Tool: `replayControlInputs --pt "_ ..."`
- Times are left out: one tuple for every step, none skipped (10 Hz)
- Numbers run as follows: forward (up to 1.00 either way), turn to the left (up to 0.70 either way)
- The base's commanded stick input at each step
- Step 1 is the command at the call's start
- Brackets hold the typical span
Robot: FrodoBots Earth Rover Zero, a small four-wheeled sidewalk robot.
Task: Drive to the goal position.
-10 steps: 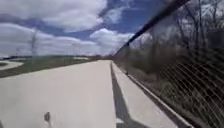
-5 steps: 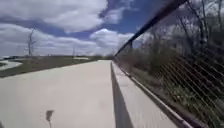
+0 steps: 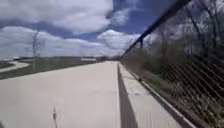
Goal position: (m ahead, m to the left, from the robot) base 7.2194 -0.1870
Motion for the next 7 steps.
replayControlInputs --pt "1.00 0.00" --pt "1.00 0.00" --pt "1.00 0.00" --pt "1.00 0.00" --pt "1.00 0.00" --pt "1.00 0.00" --pt "1.00 0.00"
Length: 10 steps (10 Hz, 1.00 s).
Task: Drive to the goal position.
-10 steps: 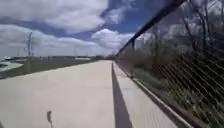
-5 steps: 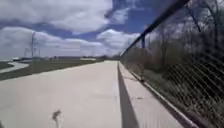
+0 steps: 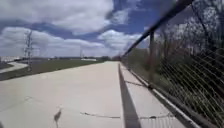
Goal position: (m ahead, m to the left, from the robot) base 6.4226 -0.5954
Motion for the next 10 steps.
replayControlInputs --pt "1.00 0.00" --pt "1.00 0.00" --pt "1.00 -0.13" --pt "1.00 0.00" --pt "1.00 0.00" --pt "1.00 0.00" --pt "1.00 0.00" --pt "1.00 0.00" --pt "1.00 0.00" --pt "1.00 0.00"
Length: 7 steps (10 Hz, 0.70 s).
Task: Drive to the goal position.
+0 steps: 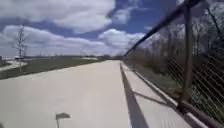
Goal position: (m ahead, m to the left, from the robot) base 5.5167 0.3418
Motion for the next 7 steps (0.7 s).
replayControlInputs --pt "1.00 0.00" --pt "1.00 0.00" --pt "1.00 0.00" --pt "1.00 0.00" --pt "1.00 0.00" --pt "1.00 0.00" --pt "1.00 -0.01"
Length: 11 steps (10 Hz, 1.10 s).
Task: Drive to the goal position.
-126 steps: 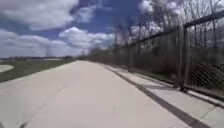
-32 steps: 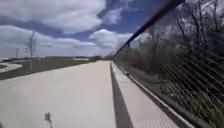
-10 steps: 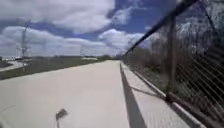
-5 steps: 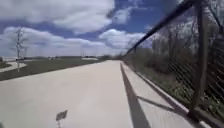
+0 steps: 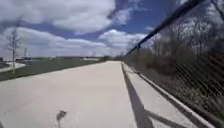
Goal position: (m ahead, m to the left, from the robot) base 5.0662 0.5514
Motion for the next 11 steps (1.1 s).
replayControlInputs --pt "1.00 -0.24" --pt "1.00 -0.09" --pt "1.00 0.00" --pt "1.00 0.00" --pt "1.00 0.00" --pt "1.00 0.00" --pt "1.00 0.00" --pt "1.00 0.00" --pt "1.00 0.00" --pt "1.00 0.00" --pt "1.00 0.00"
